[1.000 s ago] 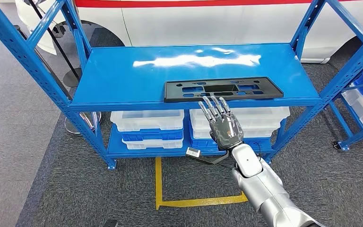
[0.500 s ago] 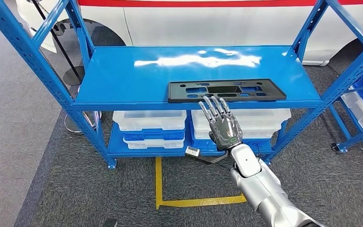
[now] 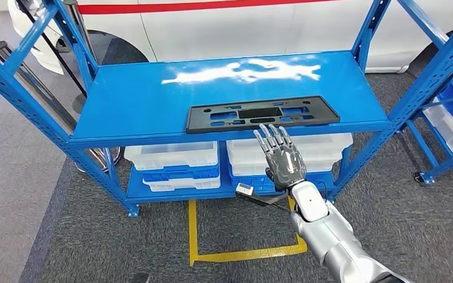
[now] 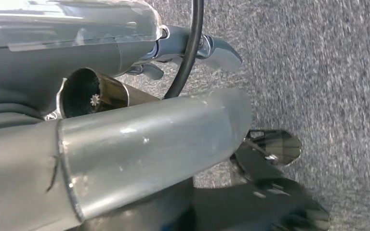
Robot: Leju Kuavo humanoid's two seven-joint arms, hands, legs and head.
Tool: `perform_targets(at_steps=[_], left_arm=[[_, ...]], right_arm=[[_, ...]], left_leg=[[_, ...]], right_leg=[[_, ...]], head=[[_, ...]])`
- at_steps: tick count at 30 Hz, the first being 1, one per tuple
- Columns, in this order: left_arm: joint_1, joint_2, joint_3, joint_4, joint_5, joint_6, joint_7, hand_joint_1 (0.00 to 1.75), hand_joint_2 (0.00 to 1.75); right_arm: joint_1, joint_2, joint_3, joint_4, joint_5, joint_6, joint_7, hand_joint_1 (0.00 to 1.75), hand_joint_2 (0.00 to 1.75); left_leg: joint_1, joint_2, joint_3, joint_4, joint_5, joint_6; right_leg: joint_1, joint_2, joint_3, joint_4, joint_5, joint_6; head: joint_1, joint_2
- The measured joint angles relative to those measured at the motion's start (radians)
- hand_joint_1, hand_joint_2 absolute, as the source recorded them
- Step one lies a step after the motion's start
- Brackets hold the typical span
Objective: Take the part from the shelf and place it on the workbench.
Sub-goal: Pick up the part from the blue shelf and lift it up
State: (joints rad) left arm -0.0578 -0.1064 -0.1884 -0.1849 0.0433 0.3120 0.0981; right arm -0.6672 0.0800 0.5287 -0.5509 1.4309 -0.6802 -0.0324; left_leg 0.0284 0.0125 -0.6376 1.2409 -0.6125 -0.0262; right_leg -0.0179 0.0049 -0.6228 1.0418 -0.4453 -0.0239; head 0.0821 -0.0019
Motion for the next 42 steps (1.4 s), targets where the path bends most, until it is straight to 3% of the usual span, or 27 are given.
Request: perform_targets(at_steps=[1,2,3,5,7,10,12,15,16,17,18,20,22,24,27,29,31,32,33,35,37,42], left_arm=[[0.002,0.0,0.0,0.0,0.0,0.0,0.0,0.0,0.0],[0.003,0.0,0.0,0.0,0.0,0.0,0.0,0.0,0.0],[0.005,0.0,0.0,0.0,0.0,0.0,0.001,0.0,0.0],[0.005,0.001,0.0,0.001,0.0,0.0,0.001,0.0,0.0],[0.003,0.003,0.0,0.002,-0.001,0.0,0.002,0.0,0.0],[0.001,0.004,0.0,0.002,-0.002,0.002,0.003,0.0,0.0],[0.001,0.003,0.0,0.002,-0.003,0.002,0.004,0.0,0.0],[0.0,0.003,0.0,0.002,-0.007,0.003,0.004,0.0,0.0],[0.0,0.003,0.0,0.002,-0.009,0.003,0.004,0.0,0.0],[0.001,0.002,0.0,0.002,-0.011,0.002,0.004,0.0,0.0],[0.002,0.002,0.0,0.002,-0.012,0.002,0.004,0.0,0.0],[0.002,0.002,0.0,0.002,-0.012,0.002,0.004,0.0,0.0],[0.001,0.002,0.0,0.002,-0.013,0.002,0.005,0.0,0.0],[0.0,0.002,0.0,0.003,-0.013,0.0,0.006,0.0,0.0],[0.0,0.002,0.0,0.003,-0.014,0.0,0.008,0.0,0.0],[0.0,0.002,0.0,0.003,-0.014,0.0,0.009,0.0,0.0],[0.001,0.002,0.0,0.003,-0.014,0.0,0.009,0.0,0.0],[0.002,0.002,0.0,0.003,-0.014,0.0,0.009,0.0,0.0],[0.004,0.002,0.0,0.003,-0.014,0.0,0.009,0.0,0.0],[0.004,0.002,0.0,0.003,-0.014,0.0,0.009,0.0,0.0],[0.003,0.002,0.0,0.003,-0.014,0.0,0.008,0.0,0.0],[0.003,0.002,0.0,0.003,-0.014,0.0,0.006,0.0,0.0]], right_arm=[[0.001,0.0,0.0,0.002,0.0,0.0,0.0,0.0,1.75],[0.002,0.0,0.0,0.004,0.0,0.0,-0.001,0.0,1.75],[0.002,0.001,0.0,0.005,0.0,0.0,-0.001,0.0,1.75],[0.001,0.003,0.0,0.006,-0.001,0.0,-0.001,0.0,1.75],[0.001,0.005,0.0,0.006,-0.002,0.0,-0.001,0.0,1.75],[0.002,0.005,0.0,0.006,-0.003,0.0,-0.001,0.0,1.75],[0.001,0.005,-0.001,0.004,-0.003,0.0,-0.001,0.0,1.75],[0.002,0.004,-0.001,0.004,-0.003,0.0,-0.001,0.0,1.75],[0.005,0.004,-0.001,0.005,-0.003,0.0,-0.001,0.0,1.75],[0.008,0.004,-0.001,0.005,-0.003,0.0,-0.001,0.0,1.75],[0.01,0.004,-0.001,0.005,-0.003,0.0,-0.001,0.0,1.75],[0.008,0.004,-0.001,0.005,-0.003,0.0,-0.001,0.0,1.75],[0.006,0.004,-0.001,0.005,-0.002,0.0,-0.001,0.0,1.75],[0.008,0.004,-0.001,0.005,0.0,0.0,-0.001,0.0,1.75],[0.01,0.008,-0.001,0.003,0.005,0.0,-0.007,0.0,1.75],[0.01,0.015,-0.001,0.002,0.008,0.0,-0.01,0.0,1.75],[0.015,0.02,-0.001,0.002,0.009,0.0,-0.01,0.0,1.75],[0.018,0.021,-0.001,0.002,0.009,0.0,-0.011,0.0,1.75],[0.02,0.022,-0.001,0.002,0.01,0.0,-0.012,0.0,1.75],[0.022,0.025,-0.001,0.0,0.01,0.0,-0.017,0.0,1.75],[0.021,0.029,-0.001,-0.003,0.01,0.0,-0.021,0.0,1.75],[0.022,0.036,0.002,-0.011,0.009,0.0,-0.024,0.0,1.75]], left_leg=[[-0.001,-0.002,-0.034,0.046,-0.002,0.002],[-0.002,-0.003,-0.053,0.057,0.017,0.006],[-0.004,-0.004,-0.053,0.031,0.053,0.013],[-0.012,-0.009,-0.014,-0.092,0.14,0.031],[-0.019,-0.015,0.021,-0.184,0.174,0.044],[-0.02,-0.014,0.033,-0.215,0.168,0.049],[-0.015,-0.011,0.046,-0.233,0.173,0.057],[-0.013,-0.007,0.055,-0.241,0.171,0.066],[-0.014,-0.007,0.056,-0.24,0.169,0.066],[-0.014,-0.006,0.058,-0.239,0.166,0.066],[-0.013,-0.006,0.061,-0.237,0.163,0.065],[-0.014,-0.006,0.07,-0.233,0.153,0.06],[-0.018,-0.006,0.073,-0.227,0.143,0.05],[-0.021,-0.005,0.073,-0.227,0.139,0.04],[-0.019,-0.004,0.065,-0.201,0.116,0.027],[-0.017,-0.005,0.017,-0.098,0.066,0.02],[-0.016,-0.006,-0.056,0.03,0.023,0.015],[-0.015,-0.006,-0.078,0.058,0.026,0.013],[-0.015,-0.006,-0.082,0.05,0.05,0.012],[-0.013,-0.006,-0.037,-0.071,0.132,0.015],[-0.014,-0.008,0.012,-0.18,0.175,0.021],[-0.015,-0.013,0.029,-0.214,0.169,0.049]], right_leg=[[0.004,0.004,0.003,0.0,-0.003,-0.003],[0.007,0.008,0.007,0.0,-0.006,-0.005],[0.011,0.013,0.013,0.0,-0.009,-0.005],[0.015,0.02,0.024,0.0,-0.017,-0.004],[0.017,0.027,0.025,0.001,-0.021,0.003],[0.014,0.029,0.022,-0.004,-0.02,0.021],[0.014,0.02,0.013,0.022,-0.04,0.033],[0.01,0.008,-0.076,0.189,-0.112,0.046],[0.009,0.007,-0.106,0.239,-0.122,0.049],[0.007,0.006,-0.12,0.254,-0.114,0.051],[0.005,0.005,-0.117,0.234,-0.088,0.051],[0.005,0.0,-0.065,0.113,-0.013,0.047],[0.009,-0.005,-0.018,0.014,0.019,0.038],[0.014,-0.004,-0.008,-0.006,0.013,0.029],[0.007,-0.001,0.003,-0.017,0.012,0.009],[0.004,0.0,0.013,-0.022,0.009,-0.002],[0.005,0.0,0.016,-0.02,0.003,-0.006],[0.005,0.001,0.018,-0.018,0.0,-0.006],[0.005,0.003,0.021,-0.016,-0.004,-0.004],[0.004,0.006,0.03,-0.012,-0.014,0.002],[0.007,0.008,0.033,-0.006,-0.022,0.013],[0.007,0.007,0.026,0.008,-0.038,0.04]], head=[[0.0,0.0],[0.0,0.0],[0.0,0.0],[0.001,0.0],[0.0,0.0],[-0.001,0.0],[0.0,0.0],[0.002,0.0],[0.002,0.0],[0.002,0.0],[0.002,0.0],[0.002,0.0],[0.002,0.0],[0.001,0.0],[0.0,0.0],[-0.001,0.0],[-0.001,0.0],[-0.001,0.0],[-0.001,0.0],[-0.001,0.0],[-0.001,0.0],[0.0,0.0]])
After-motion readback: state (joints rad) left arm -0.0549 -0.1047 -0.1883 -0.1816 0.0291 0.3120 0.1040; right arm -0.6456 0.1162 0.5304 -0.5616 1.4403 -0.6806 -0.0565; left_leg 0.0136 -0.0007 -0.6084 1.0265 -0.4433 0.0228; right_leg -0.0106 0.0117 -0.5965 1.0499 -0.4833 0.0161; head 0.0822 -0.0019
